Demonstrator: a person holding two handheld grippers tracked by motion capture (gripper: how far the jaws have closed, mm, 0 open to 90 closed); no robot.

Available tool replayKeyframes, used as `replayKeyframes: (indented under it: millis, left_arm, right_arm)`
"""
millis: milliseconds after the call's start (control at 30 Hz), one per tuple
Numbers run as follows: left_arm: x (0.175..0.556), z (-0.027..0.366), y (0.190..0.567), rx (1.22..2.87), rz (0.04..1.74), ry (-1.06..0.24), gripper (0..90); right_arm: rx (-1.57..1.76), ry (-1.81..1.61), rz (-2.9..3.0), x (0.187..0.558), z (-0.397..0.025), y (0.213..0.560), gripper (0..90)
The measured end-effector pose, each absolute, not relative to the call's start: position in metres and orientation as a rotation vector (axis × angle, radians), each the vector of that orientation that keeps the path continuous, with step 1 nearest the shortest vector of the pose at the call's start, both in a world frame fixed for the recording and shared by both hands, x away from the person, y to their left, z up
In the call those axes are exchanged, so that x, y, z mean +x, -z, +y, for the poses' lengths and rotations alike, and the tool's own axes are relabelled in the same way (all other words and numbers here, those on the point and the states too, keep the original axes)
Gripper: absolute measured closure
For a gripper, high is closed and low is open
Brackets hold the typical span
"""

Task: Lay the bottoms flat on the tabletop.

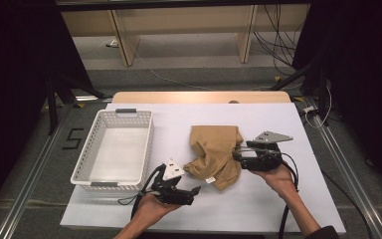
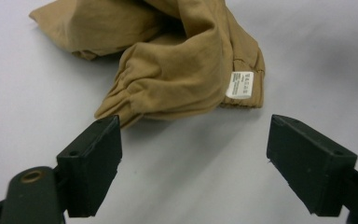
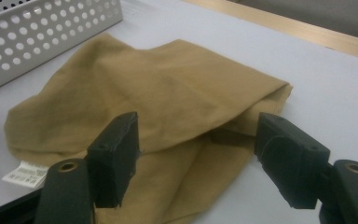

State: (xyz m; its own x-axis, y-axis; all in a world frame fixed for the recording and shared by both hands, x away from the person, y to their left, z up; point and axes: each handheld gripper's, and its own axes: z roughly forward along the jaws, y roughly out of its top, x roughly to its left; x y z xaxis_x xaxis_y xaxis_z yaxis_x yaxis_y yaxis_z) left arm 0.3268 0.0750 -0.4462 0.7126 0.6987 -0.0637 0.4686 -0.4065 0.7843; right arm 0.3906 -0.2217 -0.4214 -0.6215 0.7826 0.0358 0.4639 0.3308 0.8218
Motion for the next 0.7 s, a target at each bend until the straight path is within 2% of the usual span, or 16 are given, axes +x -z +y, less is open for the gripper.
replayKeyframes:
  millis: [367, 500, 533, 567, 600, 633, 667, 700]
  left_arm:
    - [0.348, 0.046, 0.451, 2.127, 0.870, -0.374, 20.2]
    - [0.351, 0.039, 0.453, 2.159, 0.847, -0.419, 30.3]
    - [0.352, 0.037, 0.454, 2.162, 0.840, -0.435, 30.3]
    - [0.354, 0.035, 0.454, 2.172, 0.829, -0.460, 44.4]
    - [0.354, 0.035, 0.454, 2.172, 0.829, -0.460, 52.3]
    - [0.355, 0.034, 0.453, 2.177, 0.825, -0.465, 52.3]
    - [0.356, 0.035, 0.453, 2.177, 0.822, -0.464, 66.9]
    - [0.356, 0.035, 0.451, 2.171, 0.821, -0.468, 66.9]
  right_arm:
    - [1.124, -1.179, 2.259, 0.384, -0.225, 0.433, 31.2]
    - [1.121, -1.174, 2.285, 0.383, -0.222, 0.438, 31.2]
    - [1.121, -1.174, 2.285, 0.383, -0.222, 0.438, 31.2]
    - [1.111, -1.167, 2.310, 0.382, -0.218, 0.440, 31.2]
    - [1.111, -1.167, 2.310, 0.382, -0.218, 0.440, 31.2]
    - [1.099, -1.161, 2.322, 0.382, -0.217, 0.442, 31.2]
    - [1.091, -1.135, 2.352, 0.382, -0.213, 0.445, 31.3]
    - [1.091, -1.135, 2.352, 0.382, -0.213, 0.445, 31.3]
